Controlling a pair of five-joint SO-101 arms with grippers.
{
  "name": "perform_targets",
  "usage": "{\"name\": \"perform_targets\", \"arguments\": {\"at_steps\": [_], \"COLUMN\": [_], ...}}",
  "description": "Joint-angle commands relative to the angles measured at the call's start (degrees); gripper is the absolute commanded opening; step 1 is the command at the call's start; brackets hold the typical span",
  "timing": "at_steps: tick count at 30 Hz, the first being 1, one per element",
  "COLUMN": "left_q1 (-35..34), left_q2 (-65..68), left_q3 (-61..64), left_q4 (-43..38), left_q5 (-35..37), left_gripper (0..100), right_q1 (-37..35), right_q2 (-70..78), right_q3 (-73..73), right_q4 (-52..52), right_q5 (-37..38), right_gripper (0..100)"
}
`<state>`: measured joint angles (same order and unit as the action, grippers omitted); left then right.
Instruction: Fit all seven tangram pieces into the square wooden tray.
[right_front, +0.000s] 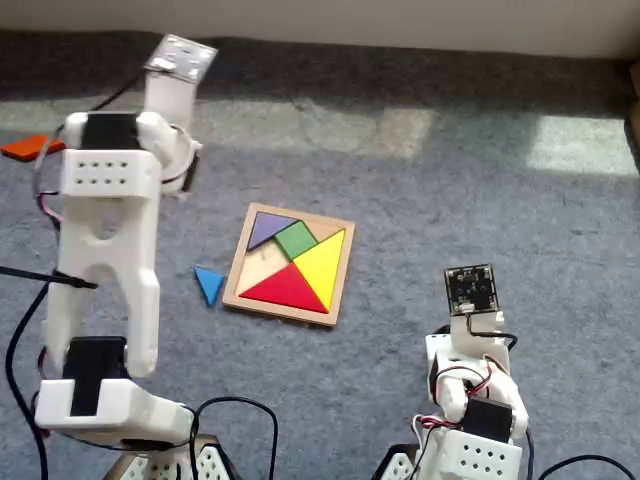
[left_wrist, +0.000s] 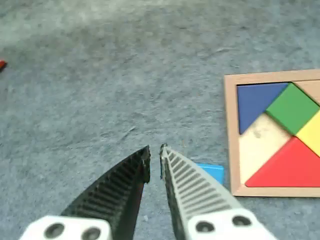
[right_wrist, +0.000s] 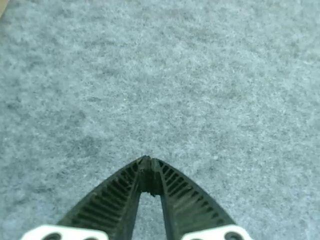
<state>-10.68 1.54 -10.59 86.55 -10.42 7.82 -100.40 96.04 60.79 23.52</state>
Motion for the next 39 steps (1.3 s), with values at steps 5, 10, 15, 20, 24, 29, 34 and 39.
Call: {"name": "perform_targets", "arguments": {"at_steps": [5,10,15,20,24,29,34,39], "left_q1": [-18.8,-23.6,-25.3,-26.0,-26.9,-27.1,-27.7,-27.7], "left_q2": [5.8,17.3,28.4,39.5,48.0,58.8,68.4,77.1], "left_q3": [-8.0,-15.3,-25.5,-36.7,-46.4,-58.6,-69.5,-76.4], "left_q4": [-4.1,-11.3,-16.4,-19.1,-21.9,-25.5,-31.2,-40.3], "left_q5": [0.5,0.5,0.7,5.9,10.6,13.5,17.1,18.1], "left_gripper": [6,6,6,6,6,6,6,6], "right_q1": [0.7,0.7,0.7,0.7,0.7,0.7,0.7,0.7], "right_q2": [-0.7,-0.7,-0.7,-0.7,-0.7,-0.7,-0.7,-0.7], "right_q3": [3.8,3.8,3.8,3.8,3.8,3.8,3.8,3.8], "right_q4": [0.3,0.3,0.3,0.3,0.3,0.3,0.3,0.3], "right_q5": [-0.1,-0.1,-0.1,-0.1,-0.1,-0.1,-0.1,-0.1], "right_gripper": [0.5,0.5,0.5,0.5,0.5,0.5,0.5,0.5]}}
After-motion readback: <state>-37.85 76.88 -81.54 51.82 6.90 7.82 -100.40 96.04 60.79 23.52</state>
